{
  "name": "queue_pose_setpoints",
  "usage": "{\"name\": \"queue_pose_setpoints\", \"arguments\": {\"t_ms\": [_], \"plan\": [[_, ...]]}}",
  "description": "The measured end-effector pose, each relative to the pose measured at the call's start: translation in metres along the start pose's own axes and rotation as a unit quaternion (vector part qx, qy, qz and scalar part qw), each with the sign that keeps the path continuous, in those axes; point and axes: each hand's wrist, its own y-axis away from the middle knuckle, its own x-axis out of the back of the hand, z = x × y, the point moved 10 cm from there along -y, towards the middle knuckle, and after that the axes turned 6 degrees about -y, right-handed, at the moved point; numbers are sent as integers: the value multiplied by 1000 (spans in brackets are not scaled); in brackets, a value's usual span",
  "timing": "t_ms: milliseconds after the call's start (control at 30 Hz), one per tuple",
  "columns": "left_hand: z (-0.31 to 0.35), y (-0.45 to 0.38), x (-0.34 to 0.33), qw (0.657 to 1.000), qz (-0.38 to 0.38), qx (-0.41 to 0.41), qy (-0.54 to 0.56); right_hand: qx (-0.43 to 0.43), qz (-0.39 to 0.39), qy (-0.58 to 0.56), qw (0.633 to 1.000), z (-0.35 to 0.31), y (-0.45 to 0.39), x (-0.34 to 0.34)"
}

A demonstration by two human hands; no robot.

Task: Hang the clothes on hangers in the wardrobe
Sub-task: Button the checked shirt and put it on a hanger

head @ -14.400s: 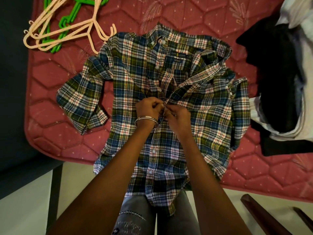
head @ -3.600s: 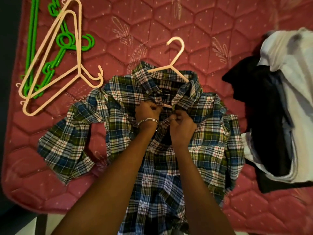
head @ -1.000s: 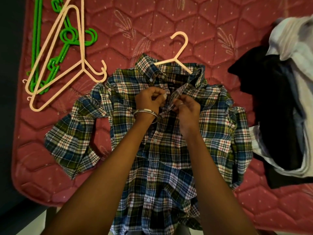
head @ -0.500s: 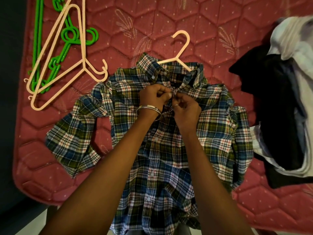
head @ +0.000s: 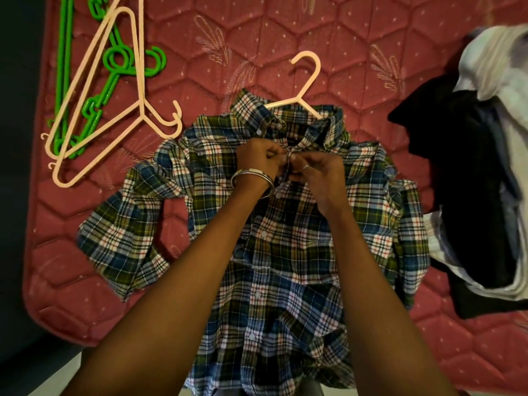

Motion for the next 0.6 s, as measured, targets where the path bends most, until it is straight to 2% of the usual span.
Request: {"name": "queue_pose_setpoints", "arguments": {"t_ms": [100, 233, 400, 600], "plan": [[-6, -1, -1, 1000, -2, 13, 6, -6, 30, 9, 999, 5, -2, 2], [-10, -1, -7, 998, -33, 41, 26, 31, 59, 63, 996, 10, -6, 0], [-26, -4, -6, 991, 12, 102, 80, 54, 83, 100, 990, 12, -1, 1], [-7, 1, -1, 997, 66, 46, -13, 65, 114, 89, 987, 17, 5, 3]]}}
